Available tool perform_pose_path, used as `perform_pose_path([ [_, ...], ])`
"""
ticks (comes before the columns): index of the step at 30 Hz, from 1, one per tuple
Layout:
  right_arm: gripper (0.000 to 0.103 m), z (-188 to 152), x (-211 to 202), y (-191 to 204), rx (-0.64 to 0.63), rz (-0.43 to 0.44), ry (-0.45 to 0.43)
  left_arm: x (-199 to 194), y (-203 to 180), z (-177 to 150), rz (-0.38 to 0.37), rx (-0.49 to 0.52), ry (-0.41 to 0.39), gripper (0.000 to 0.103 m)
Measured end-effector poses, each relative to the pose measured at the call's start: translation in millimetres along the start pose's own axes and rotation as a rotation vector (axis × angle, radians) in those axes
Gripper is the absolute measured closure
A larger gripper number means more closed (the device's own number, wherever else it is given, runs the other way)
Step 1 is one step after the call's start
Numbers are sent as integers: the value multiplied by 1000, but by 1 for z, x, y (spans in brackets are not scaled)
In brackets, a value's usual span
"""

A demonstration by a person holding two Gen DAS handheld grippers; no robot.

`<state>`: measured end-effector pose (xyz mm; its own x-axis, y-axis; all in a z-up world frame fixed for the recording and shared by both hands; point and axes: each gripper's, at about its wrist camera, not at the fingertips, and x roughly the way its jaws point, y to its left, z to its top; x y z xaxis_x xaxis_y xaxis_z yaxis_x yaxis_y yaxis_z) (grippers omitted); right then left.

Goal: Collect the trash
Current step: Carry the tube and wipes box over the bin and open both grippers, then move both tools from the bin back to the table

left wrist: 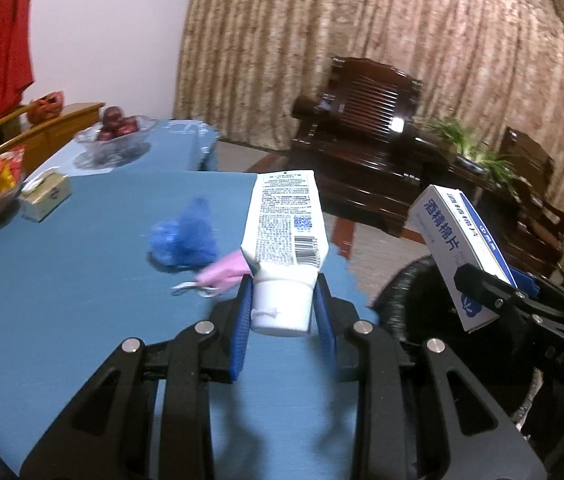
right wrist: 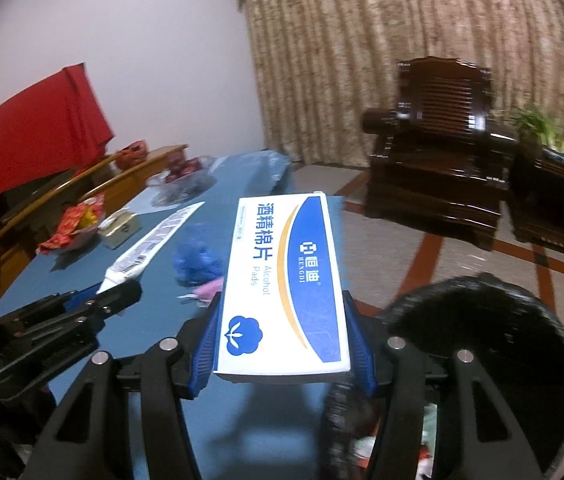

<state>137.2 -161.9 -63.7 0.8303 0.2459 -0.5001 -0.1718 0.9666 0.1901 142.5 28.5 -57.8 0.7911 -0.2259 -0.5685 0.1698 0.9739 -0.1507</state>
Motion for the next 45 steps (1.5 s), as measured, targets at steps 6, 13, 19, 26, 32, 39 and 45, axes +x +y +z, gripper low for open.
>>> perform_pose_path([
  [6,48,-8,-28,-47,50,-93,-19,10,-45,-5,-94,50,27,74],
  [13,48,-22,-47,-87,107,-195,-16,32,-97,-11,-198,122,69,74],
  [19,48,-32,-52,-120,145,-265,-1,55,-131,-21,-263,166,109,74],
  [26,47,-40,-50,-149,182,-316,19,78,-165,-28,-312,211,136,74],
  [32,30,-52,-48,-166,200,-355,36,92,-175,-29,-364,216,176,41],
  [39,6,-54,-55,-168,210,-368,13,84,-150,-24,-317,185,126,23],
  [45,6,-50,-52,-153,210,-329,12,68,-116,-12,-230,152,92,12],
])
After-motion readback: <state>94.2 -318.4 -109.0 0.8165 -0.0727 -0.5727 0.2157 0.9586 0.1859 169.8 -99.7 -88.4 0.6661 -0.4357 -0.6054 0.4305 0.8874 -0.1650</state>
